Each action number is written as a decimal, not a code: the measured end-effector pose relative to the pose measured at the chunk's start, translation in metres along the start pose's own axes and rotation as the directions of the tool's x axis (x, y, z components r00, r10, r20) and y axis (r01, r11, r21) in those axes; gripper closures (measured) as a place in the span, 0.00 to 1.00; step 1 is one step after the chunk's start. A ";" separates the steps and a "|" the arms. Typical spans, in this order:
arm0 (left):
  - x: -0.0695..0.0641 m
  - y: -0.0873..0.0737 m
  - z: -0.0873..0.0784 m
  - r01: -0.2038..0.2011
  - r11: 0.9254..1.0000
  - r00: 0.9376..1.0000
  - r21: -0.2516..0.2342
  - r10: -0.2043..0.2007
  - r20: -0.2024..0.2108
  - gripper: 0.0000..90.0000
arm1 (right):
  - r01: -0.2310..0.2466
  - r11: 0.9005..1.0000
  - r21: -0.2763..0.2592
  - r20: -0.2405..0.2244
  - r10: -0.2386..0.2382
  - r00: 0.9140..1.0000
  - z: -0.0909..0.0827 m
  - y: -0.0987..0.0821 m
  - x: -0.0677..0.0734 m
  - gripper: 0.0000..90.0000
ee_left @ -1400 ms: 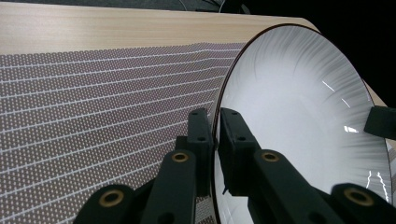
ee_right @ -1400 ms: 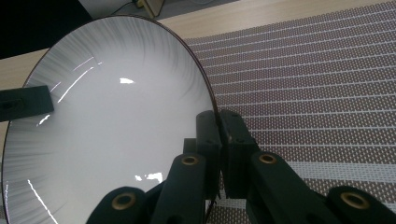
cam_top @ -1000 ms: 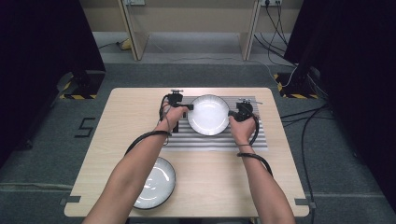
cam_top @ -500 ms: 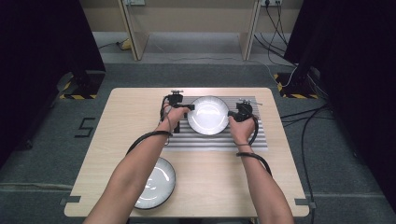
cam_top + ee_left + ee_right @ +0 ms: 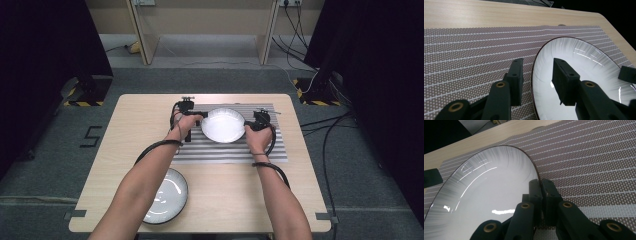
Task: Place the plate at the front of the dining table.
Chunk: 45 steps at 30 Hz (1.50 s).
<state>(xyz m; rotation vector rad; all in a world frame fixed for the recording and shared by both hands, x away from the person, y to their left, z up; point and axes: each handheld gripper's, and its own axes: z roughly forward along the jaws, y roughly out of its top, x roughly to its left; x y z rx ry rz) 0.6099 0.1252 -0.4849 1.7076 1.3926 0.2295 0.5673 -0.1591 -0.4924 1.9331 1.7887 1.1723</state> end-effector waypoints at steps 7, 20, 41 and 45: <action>-0.001 0.003 -0.010 -0.012 1.000 1.000 -0.008 0.012 -0.004 0.58 | 0.032 0.999 -0.038 0.023 -0.031 0.999 -0.007 0.004 0.001 0.82; 0.002 0.004 -0.041 -0.037 0.999 0.999 0.004 0.037 -0.027 0.45 | 0.058 0.996 -0.060 0.021 -0.057 0.998 -0.036 0.009 0.007 0.64; 0.012 0.003 -0.094 -0.119 0.993 0.992 0.027 0.120 -0.036 0.40 | 0.073 0.997 -0.033 0.013 -0.073 0.997 -0.064 0.006 0.015 0.61; 0.015 -0.004 -0.096 -0.135 0.990 0.991 0.033 0.135 -0.013 0.39 | 0.093 0.995 -0.021 0.010 -0.092 0.996 -0.067 0.003 0.016 0.60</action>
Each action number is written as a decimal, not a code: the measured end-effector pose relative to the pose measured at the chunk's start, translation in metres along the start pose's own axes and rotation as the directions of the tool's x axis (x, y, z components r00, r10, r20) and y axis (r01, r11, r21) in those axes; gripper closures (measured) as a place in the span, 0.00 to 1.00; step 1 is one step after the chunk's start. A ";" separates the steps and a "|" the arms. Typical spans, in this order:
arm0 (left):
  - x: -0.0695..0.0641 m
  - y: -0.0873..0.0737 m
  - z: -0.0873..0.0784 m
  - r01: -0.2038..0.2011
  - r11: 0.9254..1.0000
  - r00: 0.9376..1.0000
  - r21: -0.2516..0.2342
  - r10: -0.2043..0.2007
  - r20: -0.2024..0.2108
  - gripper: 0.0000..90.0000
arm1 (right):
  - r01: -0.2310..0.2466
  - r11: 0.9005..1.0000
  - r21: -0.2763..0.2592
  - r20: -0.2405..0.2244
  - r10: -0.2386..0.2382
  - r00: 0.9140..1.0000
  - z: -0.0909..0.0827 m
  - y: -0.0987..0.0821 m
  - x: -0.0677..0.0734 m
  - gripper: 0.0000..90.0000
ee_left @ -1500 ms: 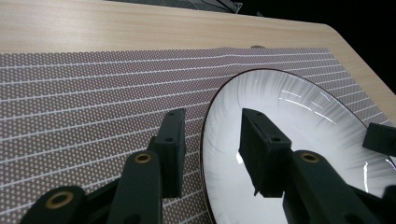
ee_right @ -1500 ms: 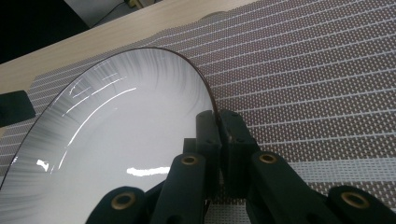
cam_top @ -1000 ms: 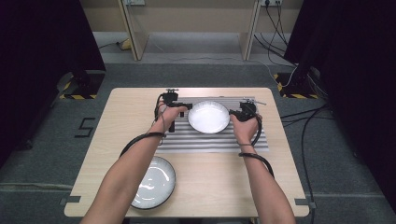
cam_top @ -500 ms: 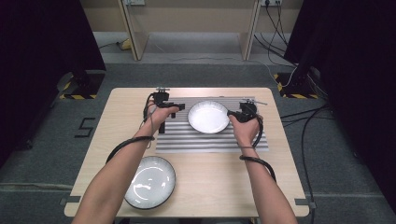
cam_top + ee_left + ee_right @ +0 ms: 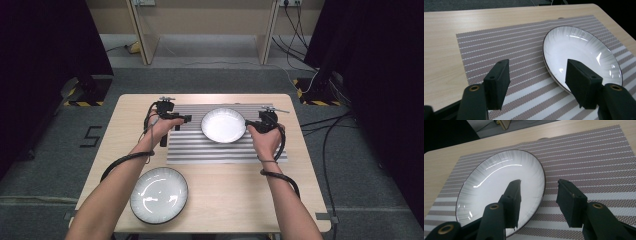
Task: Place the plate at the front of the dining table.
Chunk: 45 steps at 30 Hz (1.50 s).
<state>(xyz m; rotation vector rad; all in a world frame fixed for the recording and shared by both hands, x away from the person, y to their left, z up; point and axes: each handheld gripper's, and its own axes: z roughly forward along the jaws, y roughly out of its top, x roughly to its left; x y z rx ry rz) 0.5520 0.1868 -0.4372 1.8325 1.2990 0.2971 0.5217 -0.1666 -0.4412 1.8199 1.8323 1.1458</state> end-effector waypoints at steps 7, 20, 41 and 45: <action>0.001 -0.008 -0.006 0.018 1.000 1.000 0.015 -0.019 0.003 0.38 | 0.023 1.000 0.013 -0.006 -0.023 1.000 -0.003 -0.004 0.002 0.59; -0.002 -0.016 -0.024 -0.016 1.000 0.999 0.007 0.016 0.029 0.36 | 0.022 1.000 0.018 -0.034 -0.021 0.999 -0.015 -0.014 0.001 0.58; -0.006 -0.047 -0.049 -0.045 0.999 0.996 -0.009 0.045 0.075 0.36 | 0.022 1.000 0.014 -0.040 -0.022 0.999 -0.029 -0.031 -0.011 0.59; -0.006 -0.054 -0.055 -0.040 0.999 0.995 -0.019 0.042 0.088 0.36 | 0.024 1.000 0.015 -0.040 -0.023 0.999 -0.033 -0.035 -0.014 0.59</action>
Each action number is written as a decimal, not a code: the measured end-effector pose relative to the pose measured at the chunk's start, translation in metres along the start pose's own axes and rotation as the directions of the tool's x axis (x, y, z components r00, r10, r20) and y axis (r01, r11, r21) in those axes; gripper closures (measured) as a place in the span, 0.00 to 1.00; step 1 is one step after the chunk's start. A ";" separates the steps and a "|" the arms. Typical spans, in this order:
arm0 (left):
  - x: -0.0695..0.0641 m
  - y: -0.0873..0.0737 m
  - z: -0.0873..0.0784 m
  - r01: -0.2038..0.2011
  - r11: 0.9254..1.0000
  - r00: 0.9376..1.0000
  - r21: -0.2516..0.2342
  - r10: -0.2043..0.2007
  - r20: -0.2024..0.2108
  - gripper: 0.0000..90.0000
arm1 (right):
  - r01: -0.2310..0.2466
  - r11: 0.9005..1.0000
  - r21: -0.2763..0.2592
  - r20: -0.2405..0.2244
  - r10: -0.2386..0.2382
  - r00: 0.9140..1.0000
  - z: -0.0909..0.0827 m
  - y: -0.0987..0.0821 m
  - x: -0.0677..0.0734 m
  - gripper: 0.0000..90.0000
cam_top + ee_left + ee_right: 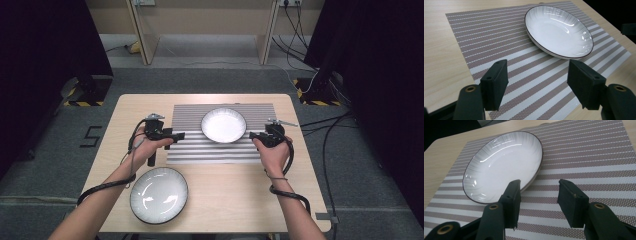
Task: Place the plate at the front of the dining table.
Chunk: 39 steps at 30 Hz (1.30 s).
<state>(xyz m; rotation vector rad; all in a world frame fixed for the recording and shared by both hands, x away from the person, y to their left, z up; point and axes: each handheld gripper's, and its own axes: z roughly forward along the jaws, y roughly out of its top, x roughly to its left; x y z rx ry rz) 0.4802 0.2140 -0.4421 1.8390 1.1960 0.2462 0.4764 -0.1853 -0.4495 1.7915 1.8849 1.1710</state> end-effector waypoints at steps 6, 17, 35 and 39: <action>0.002 -0.006 -0.011 0.008 1.000 1.000 -0.021 -0.007 0.004 0.36 | 0.009 1.000 -0.020 -0.012 -0.009 1.000 -0.008 -0.007 -0.001 0.59; 0.002 -0.023 -0.025 0.019 0.999 1.000 -0.044 -0.018 0.023 0.36 | 0.018 1.000 -0.019 -0.024 -0.018 1.000 -0.022 -0.017 -0.002 0.59; 0.007 -0.045 -0.045 0.002 0.998 1.000 -0.061 -0.002 0.005 0.36 | 0.027 0.999 -0.025 -0.023 -0.027 0.999 -0.043 -0.036 -0.008 0.58; 0.008 -0.049 -0.049 0.002 0.998 1.000 -0.067 -0.002 0.000 0.36 | 0.017 1.000 -0.024 -0.018 -0.018 1.000 -0.046 -0.039 -0.010 0.58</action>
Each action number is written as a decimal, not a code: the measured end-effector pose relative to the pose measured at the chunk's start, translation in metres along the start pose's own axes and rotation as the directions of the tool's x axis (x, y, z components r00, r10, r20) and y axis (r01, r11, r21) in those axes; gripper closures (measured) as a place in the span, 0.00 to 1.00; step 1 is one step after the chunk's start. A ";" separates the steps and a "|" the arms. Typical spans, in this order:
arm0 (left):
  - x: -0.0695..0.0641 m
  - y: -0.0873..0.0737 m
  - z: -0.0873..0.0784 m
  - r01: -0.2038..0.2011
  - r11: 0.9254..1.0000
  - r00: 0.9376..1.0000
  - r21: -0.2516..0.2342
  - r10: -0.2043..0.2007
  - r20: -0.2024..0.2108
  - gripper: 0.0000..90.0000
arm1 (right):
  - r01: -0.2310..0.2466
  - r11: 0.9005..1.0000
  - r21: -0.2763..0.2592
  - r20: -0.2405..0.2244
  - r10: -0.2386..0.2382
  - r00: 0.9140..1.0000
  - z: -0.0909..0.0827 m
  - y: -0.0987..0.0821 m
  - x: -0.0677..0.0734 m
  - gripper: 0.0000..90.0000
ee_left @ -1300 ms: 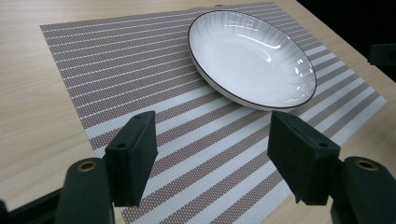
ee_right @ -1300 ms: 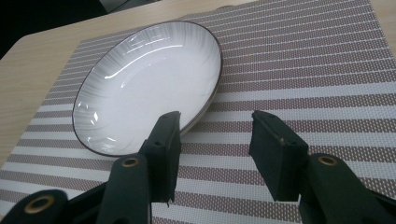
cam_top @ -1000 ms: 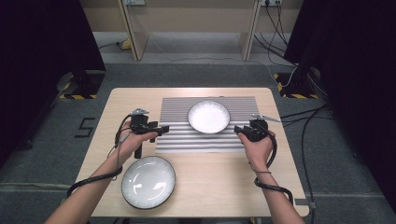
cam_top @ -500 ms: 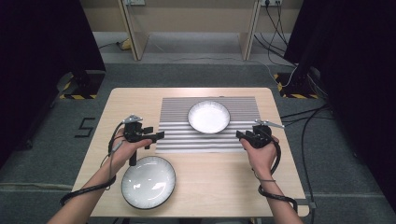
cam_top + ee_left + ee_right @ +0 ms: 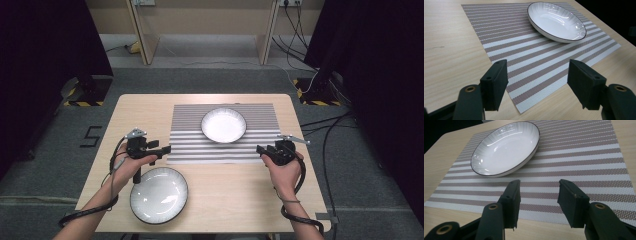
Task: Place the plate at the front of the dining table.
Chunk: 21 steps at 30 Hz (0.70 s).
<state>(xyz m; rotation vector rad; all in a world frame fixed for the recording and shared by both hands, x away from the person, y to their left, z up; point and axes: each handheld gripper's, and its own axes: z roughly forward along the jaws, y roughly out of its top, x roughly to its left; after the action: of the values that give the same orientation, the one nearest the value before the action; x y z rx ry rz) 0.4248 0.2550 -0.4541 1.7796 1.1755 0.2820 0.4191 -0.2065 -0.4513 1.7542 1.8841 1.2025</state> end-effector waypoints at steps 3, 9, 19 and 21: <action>0.001 -0.004 -0.002 -0.003 1.000 1.000 0.004 0.003 -0.003 0.36 | 0.003 1.000 -0.001 0.002 -0.003 1.000 -0.003 -0.002 -0.001 0.58; 0.002 -0.012 -0.008 0.013 1.000 1.000 -0.009 -0.013 -0.001 0.36 | -0.003 1.000 -0.006 0.006 0.003 1.000 -0.009 -0.006 -0.002 0.58; 0.004 -0.020 -0.018 0.008 1.000 1.000 -0.020 -0.008 -0.011 0.36 | -0.012 1.000 -0.019 0.005 0.012 1.000 -0.019 -0.015 -0.006 0.58; 0.005 -0.022 -0.020 0.008 1.000 1.000 -0.018 -0.008 -0.014 0.36 | -0.012 1.000 -0.024 0.006 0.012 1.000 -0.021 -0.017 -0.007 0.58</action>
<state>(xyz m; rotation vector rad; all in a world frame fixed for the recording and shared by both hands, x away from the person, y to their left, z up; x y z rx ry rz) 0.4018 0.2726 -0.4630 1.7591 1.1863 0.3003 0.3939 -0.2194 -0.4531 1.7570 1.8510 1.2176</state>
